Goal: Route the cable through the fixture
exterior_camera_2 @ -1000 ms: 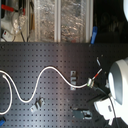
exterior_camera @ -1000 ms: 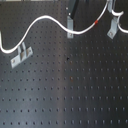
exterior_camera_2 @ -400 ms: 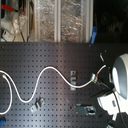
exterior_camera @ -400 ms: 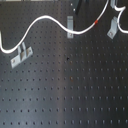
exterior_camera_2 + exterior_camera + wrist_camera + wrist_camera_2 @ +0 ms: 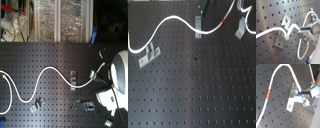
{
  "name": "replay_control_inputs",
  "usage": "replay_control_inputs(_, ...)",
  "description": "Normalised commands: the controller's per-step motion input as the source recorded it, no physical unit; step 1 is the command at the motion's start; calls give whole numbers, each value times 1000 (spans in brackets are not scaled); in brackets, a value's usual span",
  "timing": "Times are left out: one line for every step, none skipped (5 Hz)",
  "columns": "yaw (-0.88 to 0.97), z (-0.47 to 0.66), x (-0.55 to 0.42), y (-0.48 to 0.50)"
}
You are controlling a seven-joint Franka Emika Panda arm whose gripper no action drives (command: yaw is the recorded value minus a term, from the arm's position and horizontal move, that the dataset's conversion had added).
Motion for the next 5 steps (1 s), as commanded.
replay_control_inputs(0, 8, -350, -77)
replay_control_inputs(26, -39, -330, 79)
replay_control_inputs(123, -192, -386, 184)
replay_control_inputs(160, -163, -472, 225)
replay_control_inputs(134, -135, -452, 192)
